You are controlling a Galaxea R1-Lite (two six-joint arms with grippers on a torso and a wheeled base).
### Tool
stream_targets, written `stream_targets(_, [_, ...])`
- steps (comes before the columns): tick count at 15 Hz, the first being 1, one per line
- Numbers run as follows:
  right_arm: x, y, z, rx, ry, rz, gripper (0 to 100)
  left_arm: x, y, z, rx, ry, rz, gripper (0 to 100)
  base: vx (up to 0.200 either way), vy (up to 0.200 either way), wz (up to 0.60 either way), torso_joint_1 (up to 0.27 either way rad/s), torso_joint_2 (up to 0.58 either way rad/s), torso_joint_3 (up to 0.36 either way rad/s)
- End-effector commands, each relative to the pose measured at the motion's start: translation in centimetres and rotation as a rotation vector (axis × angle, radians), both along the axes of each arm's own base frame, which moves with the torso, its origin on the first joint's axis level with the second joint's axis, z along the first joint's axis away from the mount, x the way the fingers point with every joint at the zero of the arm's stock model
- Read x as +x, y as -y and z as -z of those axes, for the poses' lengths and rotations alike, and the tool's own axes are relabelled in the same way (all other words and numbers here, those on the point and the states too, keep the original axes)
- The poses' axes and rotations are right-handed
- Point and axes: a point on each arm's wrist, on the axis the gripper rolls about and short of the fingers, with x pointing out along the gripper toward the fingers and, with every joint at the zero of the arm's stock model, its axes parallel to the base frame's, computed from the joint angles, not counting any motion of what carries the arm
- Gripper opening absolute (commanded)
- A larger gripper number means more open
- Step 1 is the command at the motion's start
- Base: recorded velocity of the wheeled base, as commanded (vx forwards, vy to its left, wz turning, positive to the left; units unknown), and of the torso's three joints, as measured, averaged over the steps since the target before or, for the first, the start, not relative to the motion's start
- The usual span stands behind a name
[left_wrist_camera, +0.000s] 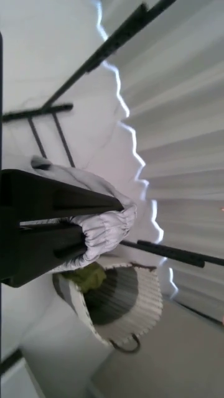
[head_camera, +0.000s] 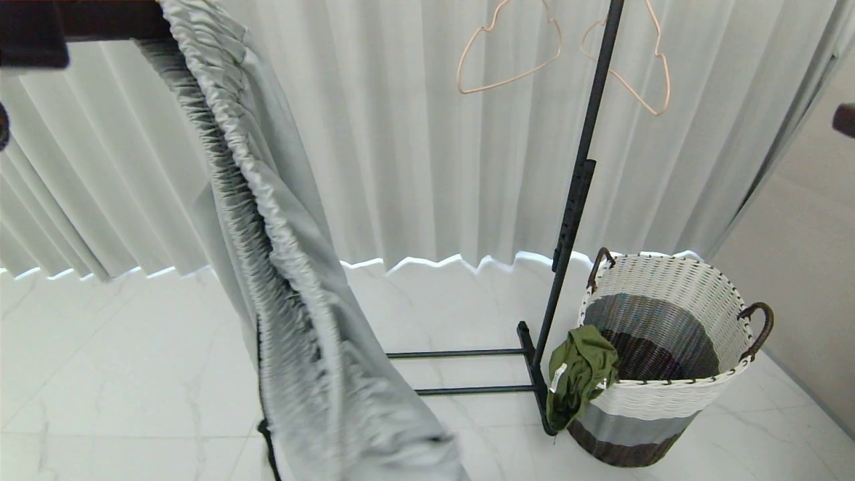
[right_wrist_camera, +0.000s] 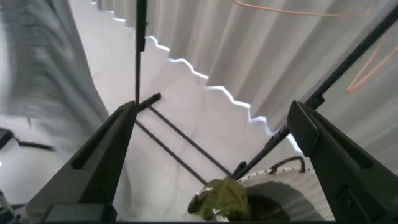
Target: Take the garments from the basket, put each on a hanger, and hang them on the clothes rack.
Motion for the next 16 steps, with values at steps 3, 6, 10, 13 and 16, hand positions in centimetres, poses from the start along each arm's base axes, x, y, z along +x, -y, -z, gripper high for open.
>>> stream_targets(3, [3.3,1.5,2.3,-0.085,-0.085,0.38,100,-0.5,-1.9,0.4,0.183,0.083,-0.013,0,0.0,0.0,0.0,0.0,0.0,0.0])
stream_targets(6, [5.7,3.9,5.1,-0.154,-0.167,0.676,100,-0.8,-2.6,-0.1,0.169,0.104,-0.028,0,0.0,0.0,0.0,0.0,0.0,0.0])
stream_targets(10, [5.5,5.0,5.3,-0.153,-0.162,0.777,100,-1.1,-3.7,-1.8,0.114,0.147,-0.07,0,0.0,0.0,0.0,0.0,0.0,0.0])
stream_targets(13, [5.2,5.1,5.1,-0.142,-0.15,0.787,100,-0.8,-4.1,-2.9,0.067,0.191,-0.113,0,0.0,0.0,0.0,0.0,0.0,0.0])
stream_targets(16, [5.1,5.1,4.8,-0.118,-0.129,0.786,100,-0.8,-4.1,-2.6,0.087,0.19,-0.112,0,0.0,0.0,0.0,0.0,0.0,0.0])
